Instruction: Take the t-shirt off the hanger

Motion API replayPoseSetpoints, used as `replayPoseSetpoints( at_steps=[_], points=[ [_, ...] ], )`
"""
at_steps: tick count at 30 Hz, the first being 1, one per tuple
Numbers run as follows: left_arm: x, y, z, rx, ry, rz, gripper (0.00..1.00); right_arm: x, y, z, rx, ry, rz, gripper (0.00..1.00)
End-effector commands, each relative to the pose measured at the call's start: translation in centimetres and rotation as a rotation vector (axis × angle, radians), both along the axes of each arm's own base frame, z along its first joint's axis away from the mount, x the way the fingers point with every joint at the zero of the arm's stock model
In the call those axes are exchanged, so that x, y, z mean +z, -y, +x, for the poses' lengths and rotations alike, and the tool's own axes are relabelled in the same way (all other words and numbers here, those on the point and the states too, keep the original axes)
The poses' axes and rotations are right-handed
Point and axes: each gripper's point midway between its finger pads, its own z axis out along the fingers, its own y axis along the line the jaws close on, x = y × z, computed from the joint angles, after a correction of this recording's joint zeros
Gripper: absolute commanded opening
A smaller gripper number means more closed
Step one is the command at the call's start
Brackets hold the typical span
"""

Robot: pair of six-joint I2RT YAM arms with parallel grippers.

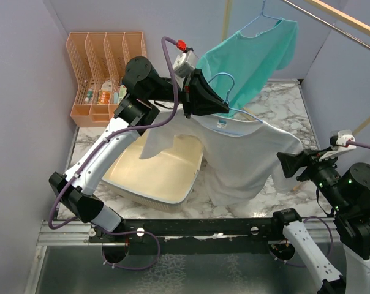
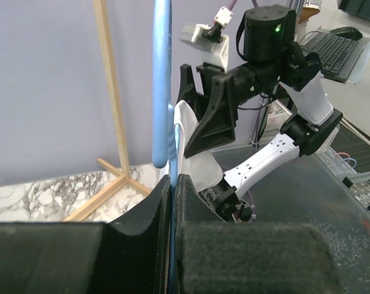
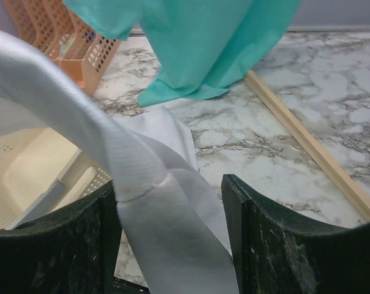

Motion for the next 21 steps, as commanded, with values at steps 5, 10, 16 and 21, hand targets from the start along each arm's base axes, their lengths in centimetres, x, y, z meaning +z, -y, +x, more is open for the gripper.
replayPoseSetpoints(
  at_steps=[5,10,16,21],
  points=[
    [1.8,-0.8,0.0,0.013,0.030,-0.032,0.00,-0.5,3.3,0.5,-0.201,-0.022,-0.005,0.16],
    [1.4,-1.8,0.8,0.062,0.029,-0.031,0.00,-0.6,7.7,-0.2,-0.478,-0.043,0.043,0.01],
    [1.1,-3.0,0.5,0.074,0.042,-0.035,0.00,-2.1,12.2,-1.7,-0.770,-0.106,0.041,0.01],
    [1.2,-4.2,-0.9,0.048,0.065,-0.047,0.00,-3.1,13.3,-2.0,-0.855,-0.138,0.019,0.01]
  ],
)
